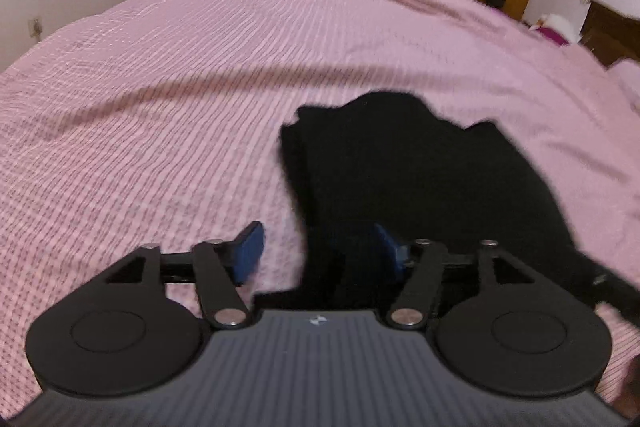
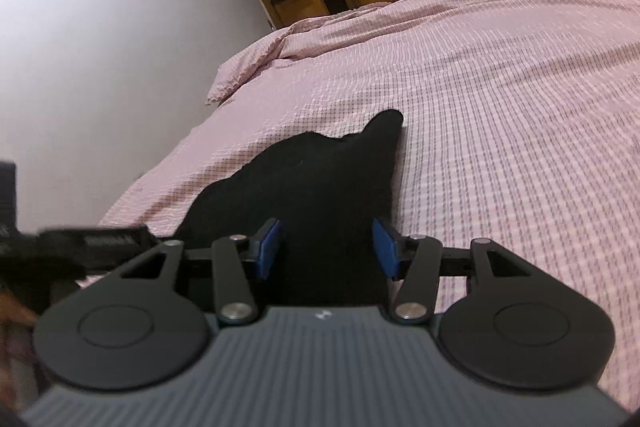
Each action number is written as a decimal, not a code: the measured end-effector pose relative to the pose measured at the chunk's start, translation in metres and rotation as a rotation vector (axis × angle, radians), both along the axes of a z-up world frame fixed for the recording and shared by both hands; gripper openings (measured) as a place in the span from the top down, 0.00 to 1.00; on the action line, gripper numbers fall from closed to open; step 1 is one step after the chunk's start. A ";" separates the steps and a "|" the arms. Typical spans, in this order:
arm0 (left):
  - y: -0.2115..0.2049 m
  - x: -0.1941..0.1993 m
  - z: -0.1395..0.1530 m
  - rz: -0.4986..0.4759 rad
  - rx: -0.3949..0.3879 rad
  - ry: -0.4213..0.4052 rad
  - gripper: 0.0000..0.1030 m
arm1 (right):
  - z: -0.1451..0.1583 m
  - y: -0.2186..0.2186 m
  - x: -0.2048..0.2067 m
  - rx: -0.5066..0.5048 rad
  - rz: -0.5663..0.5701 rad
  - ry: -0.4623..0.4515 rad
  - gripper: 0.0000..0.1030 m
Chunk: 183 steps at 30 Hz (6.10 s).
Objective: Fold small clothes
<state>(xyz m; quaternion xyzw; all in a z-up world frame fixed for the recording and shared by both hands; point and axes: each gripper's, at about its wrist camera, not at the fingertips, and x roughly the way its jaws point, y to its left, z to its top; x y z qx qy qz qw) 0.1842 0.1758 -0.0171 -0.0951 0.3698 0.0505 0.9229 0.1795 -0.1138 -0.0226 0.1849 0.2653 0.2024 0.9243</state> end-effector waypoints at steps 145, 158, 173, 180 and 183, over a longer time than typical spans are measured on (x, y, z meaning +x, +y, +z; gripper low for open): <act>-0.132 -0.103 -0.010 -0.354 -0.318 0.127 0.50 | -0.016 -0.118 -0.062 0.041 -0.012 0.291 0.52; -0.117 -0.049 0.023 -0.286 -0.272 0.001 0.22 | 0.001 -0.143 -0.025 0.016 -0.066 0.154 0.31; -0.134 -0.009 -0.014 -0.240 -0.267 -0.039 0.75 | -0.022 -0.131 0.031 0.078 0.018 0.132 0.82; -0.147 0.000 -0.019 -0.182 -0.083 -0.053 0.78 | -0.013 -0.111 0.036 -0.060 0.001 0.064 0.82; -0.149 0.007 -0.036 -0.184 -0.034 -0.018 0.78 | -0.033 -0.116 0.045 -0.057 -0.022 0.152 0.79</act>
